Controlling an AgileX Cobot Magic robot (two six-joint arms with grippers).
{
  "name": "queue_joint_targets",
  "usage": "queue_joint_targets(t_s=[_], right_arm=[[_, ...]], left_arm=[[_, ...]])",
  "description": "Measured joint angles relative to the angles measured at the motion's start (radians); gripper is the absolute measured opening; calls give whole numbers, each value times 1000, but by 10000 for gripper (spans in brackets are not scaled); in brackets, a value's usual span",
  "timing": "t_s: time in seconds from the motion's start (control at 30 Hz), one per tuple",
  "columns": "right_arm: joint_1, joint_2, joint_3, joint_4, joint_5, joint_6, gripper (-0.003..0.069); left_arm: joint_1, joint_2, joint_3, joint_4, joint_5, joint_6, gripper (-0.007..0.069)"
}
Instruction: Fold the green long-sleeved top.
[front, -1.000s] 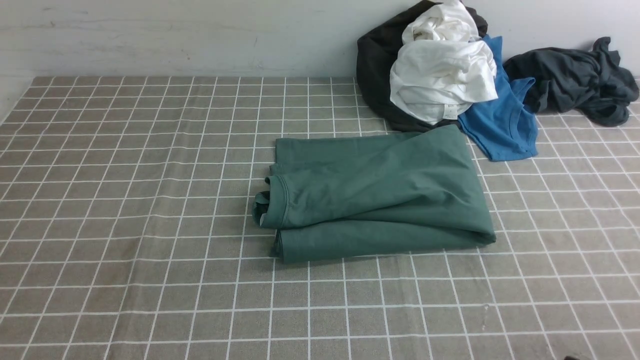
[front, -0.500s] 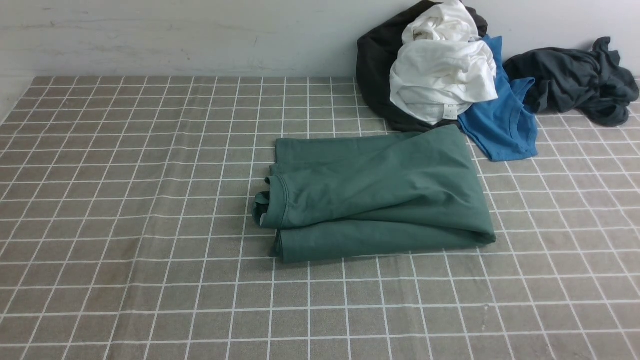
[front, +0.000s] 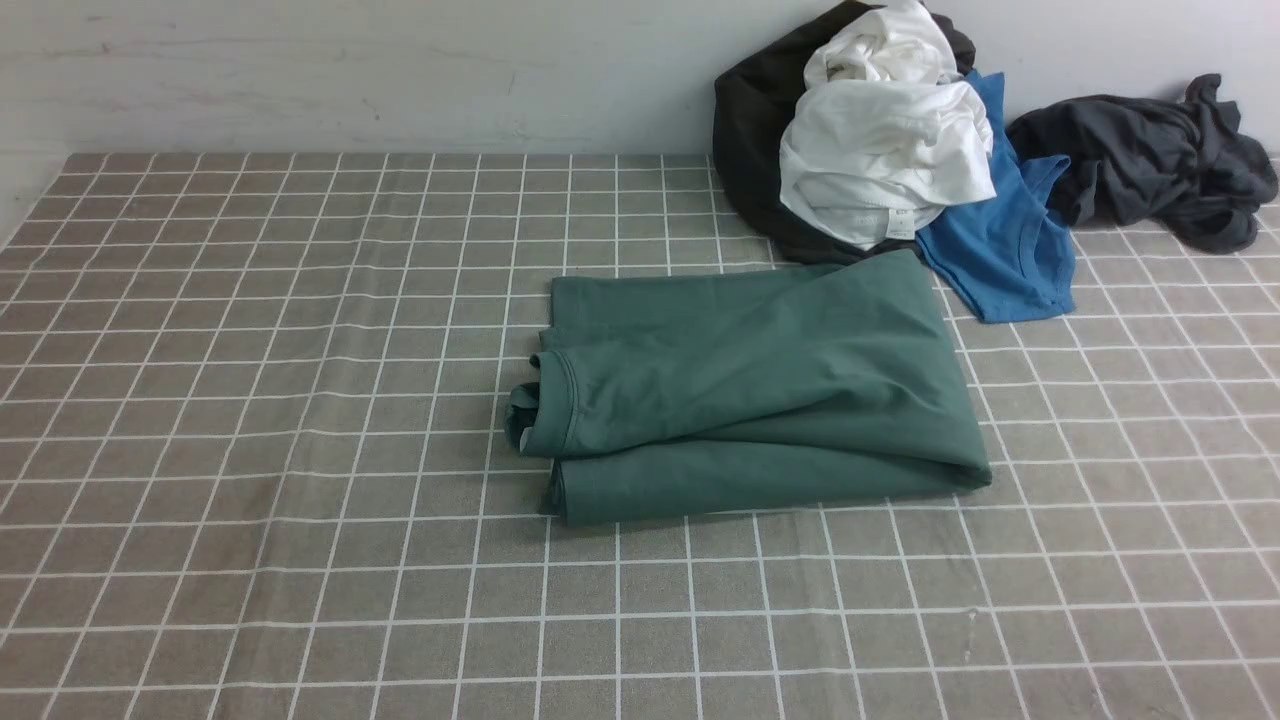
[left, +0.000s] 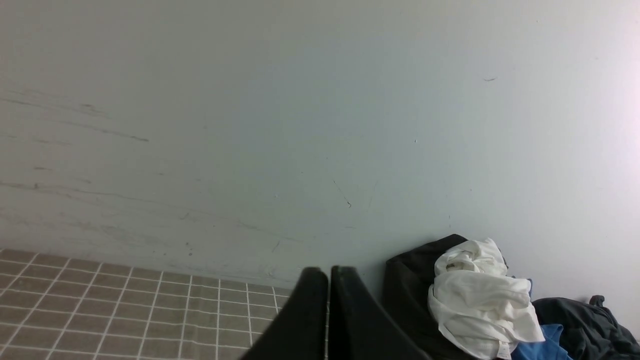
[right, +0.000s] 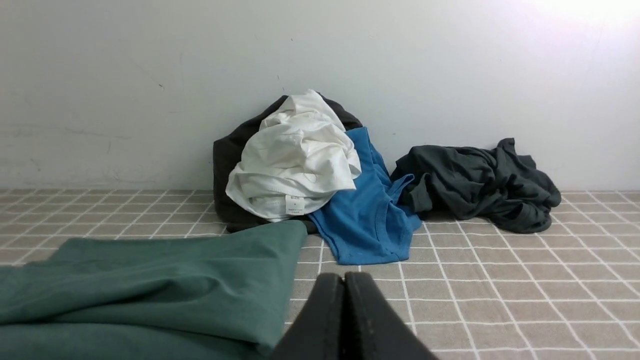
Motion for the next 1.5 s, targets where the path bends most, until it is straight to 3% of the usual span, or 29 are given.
queue_joint_targets(t_s=[0.1, 0.4, 1.27, 1.5], right_arm=[[-25, 0, 0, 109, 23, -96, -11], [-51, 0, -1, 64, 248, -93, -11], [-51, 0, -3, 63, 256, -90, -11], [-51, 0, -3, 63, 256, -92, -11]], left_arm=[[0, 0, 0, 0, 0, 0, -8], [0, 0, 0, 0, 0, 0, -8], [0, -16, 0, 0, 0, 0, -8], [23, -138, 1, -11, -214, 12, -8]])
